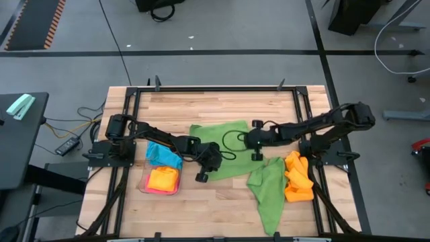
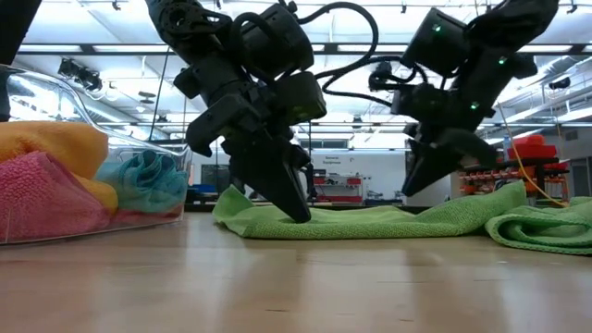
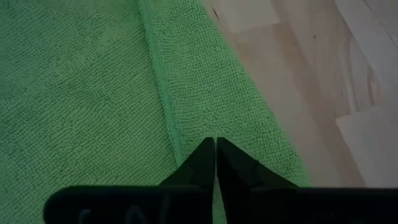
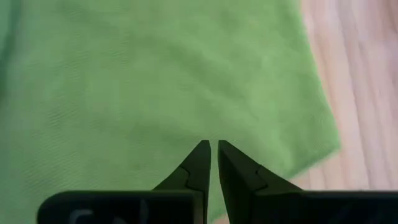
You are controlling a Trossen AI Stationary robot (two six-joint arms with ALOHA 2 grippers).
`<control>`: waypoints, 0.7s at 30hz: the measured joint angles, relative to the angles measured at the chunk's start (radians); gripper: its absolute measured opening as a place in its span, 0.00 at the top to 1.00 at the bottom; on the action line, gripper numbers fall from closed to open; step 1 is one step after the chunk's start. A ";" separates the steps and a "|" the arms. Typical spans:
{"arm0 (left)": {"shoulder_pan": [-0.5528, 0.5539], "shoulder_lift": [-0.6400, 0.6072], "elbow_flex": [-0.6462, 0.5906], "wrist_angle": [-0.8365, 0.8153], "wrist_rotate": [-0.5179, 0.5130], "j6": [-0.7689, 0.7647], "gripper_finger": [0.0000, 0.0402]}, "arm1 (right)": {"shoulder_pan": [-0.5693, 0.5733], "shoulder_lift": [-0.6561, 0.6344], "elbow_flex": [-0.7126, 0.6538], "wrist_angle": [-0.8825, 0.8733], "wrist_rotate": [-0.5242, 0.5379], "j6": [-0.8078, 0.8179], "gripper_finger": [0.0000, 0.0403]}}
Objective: Fold microfiber towels
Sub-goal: Fold the left green microfiber cloth
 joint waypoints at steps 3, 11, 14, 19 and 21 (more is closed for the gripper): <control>0.000 0.000 0.000 0.003 0.000 0.000 0.92 | -0.076 -0.002 0.000 0.017 -0.033 0.086 0.90; 0.000 0.000 0.000 0.005 0.000 -0.001 0.96 | -0.309 0.017 0.000 0.073 -0.151 0.211 0.71; 0.000 0.000 0.000 0.005 0.000 -0.002 0.97 | -0.364 0.045 0.001 0.136 -0.172 0.254 0.60; 0.000 0.000 0.000 0.003 0.000 -0.003 0.96 | -0.447 0.154 0.001 0.190 -0.257 0.315 0.51; -0.001 0.000 0.000 0.003 0.000 -0.006 0.94 | -0.469 0.191 0.002 0.237 -0.315 0.357 0.52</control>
